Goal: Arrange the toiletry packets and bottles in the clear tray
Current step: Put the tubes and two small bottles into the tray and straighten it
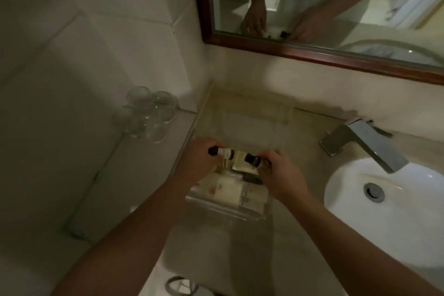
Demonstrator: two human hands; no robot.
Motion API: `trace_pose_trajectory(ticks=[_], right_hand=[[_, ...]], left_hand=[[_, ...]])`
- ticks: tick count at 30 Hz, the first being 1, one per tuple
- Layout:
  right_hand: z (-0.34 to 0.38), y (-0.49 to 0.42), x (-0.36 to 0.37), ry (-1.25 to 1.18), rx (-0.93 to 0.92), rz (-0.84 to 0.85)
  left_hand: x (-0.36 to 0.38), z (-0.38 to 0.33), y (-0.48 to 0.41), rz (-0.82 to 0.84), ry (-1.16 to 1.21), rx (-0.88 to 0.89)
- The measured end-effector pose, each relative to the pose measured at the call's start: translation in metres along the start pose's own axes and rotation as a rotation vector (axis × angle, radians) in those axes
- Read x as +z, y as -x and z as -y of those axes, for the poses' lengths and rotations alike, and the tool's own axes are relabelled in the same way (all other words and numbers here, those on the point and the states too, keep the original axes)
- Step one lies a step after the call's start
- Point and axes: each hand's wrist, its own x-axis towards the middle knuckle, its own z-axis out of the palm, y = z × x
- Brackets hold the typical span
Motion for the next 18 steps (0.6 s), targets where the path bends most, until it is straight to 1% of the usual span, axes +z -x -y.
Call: trace_pose_trajectory(ticks=[3, 6, 10, 14, 18], right_hand=[[0.004, -0.011, 0.011, 0.125, -0.015, -0.076], [0.006, -0.017, 0.019, 0.196, -0.029, -0.14], [0.011, -0.025, 0.032, 0.301, -0.032, -0.168], [0.018, -0.029, 0.04, 0.34, -0.013, -0.199], [0.022, -0.033, 0.041, 0.342, 0.008, -0.232]], left_hand=[[0.006, 0.007, -0.015, 0.044, -0.001, 0.064], [0.008, 0.016, -0.023, 0.05, -0.005, 0.081], [0.012, 0.025, -0.033, 0.063, -0.139, 0.151], [0.018, 0.034, -0.033, 0.007, -0.305, 0.183], [0.02, 0.034, -0.031, -0.068, -0.338, 0.139]])
